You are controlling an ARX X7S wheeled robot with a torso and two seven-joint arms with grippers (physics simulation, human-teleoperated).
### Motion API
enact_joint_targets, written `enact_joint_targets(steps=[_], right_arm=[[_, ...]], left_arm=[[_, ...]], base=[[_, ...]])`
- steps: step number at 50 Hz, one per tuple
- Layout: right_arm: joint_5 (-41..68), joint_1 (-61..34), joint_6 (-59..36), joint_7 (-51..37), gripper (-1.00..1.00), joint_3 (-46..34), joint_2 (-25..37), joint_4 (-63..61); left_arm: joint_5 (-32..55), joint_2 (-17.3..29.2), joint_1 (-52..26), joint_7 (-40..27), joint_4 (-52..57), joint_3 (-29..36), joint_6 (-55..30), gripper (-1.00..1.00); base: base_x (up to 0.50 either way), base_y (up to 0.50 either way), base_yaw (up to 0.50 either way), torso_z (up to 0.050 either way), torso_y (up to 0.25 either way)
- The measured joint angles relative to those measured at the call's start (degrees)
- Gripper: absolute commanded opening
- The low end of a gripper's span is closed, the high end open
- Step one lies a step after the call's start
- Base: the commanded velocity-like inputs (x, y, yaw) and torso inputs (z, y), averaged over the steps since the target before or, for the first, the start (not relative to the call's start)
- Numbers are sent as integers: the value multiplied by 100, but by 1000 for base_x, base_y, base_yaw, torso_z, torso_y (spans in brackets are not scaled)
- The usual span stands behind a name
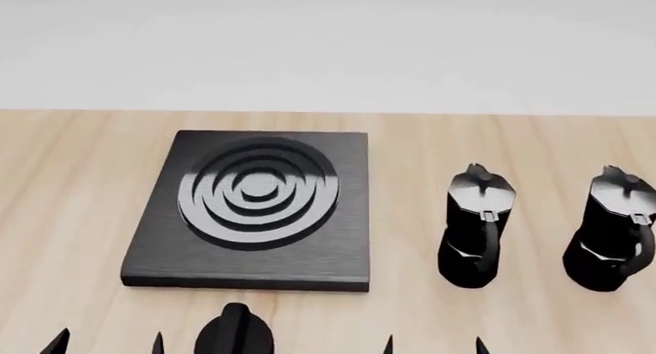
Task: Put the right moka pot on the stove.
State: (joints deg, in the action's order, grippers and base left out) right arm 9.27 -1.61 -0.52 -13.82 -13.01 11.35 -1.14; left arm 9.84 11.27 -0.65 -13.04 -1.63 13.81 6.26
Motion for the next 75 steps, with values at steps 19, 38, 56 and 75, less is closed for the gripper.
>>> enact_joint_targets(steps=[19,38,56,75], right_arm=[[74,-33,15,-45,100,-27,26,40],[72,-25,-14,-115,100,-86,86,-29],[124,7,-628,-321,100,-64,259,-700],[369,19,-2104,-604,100,102,679,-2499]], left_arm=[[40,35,-24,-35,-37,52,38,100],[75,75,-27,-86,-22,99,35,100],[143,274,72,-196,663,164,-521,100],[778,855,-91,-667,3257,-148,-2934,100]], base=[[261,-61,0,0,0],[117,-29,0,0,0],[0,0,0,0,1],[0,0,0,0,0]])
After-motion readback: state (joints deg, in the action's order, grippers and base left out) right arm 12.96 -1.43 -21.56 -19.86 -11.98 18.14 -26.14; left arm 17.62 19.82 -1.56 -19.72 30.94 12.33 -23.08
